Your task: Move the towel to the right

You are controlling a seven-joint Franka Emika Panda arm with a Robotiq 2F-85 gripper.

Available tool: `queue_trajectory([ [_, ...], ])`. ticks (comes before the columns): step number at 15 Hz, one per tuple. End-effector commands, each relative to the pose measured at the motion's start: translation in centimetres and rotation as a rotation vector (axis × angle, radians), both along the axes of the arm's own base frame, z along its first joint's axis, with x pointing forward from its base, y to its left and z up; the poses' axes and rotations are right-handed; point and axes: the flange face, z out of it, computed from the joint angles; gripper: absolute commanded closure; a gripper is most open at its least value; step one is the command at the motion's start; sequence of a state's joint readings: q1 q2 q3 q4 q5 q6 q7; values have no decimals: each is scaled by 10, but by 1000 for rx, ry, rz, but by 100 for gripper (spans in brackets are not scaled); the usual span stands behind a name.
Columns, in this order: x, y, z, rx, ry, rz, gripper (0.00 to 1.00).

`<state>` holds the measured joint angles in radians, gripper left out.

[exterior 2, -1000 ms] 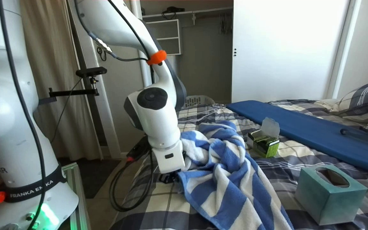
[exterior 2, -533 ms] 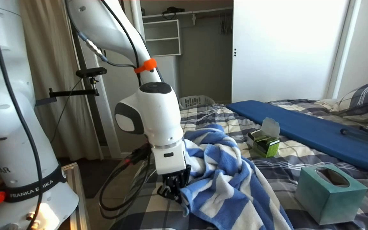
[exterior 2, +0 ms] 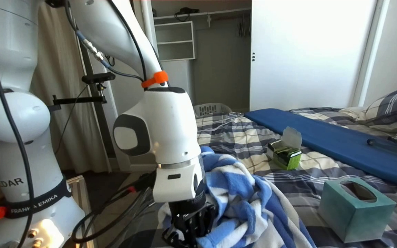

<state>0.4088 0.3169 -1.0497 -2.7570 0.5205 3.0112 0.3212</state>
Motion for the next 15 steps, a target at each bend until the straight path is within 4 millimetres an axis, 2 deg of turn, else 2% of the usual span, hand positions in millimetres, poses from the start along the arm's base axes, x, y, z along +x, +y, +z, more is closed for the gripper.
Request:
queue_trajectory([
  [1, -11, -14, 22, -115, 71, -114, 97],
  [4, -14, -13, 50, -140, 130, -189, 97],
  [5, -15, -10, 58, -142, 155, -211, 91],
  [6, -16, -7, 63, -132, 183, -250, 65],
  [7, -15, -2, 69, -110, 202, -247, 63],
  [12, -5, 48, 74, 139, 247, -264, 29],
  [15, 20, 83, 75, 317, 194, -277, 9],
])
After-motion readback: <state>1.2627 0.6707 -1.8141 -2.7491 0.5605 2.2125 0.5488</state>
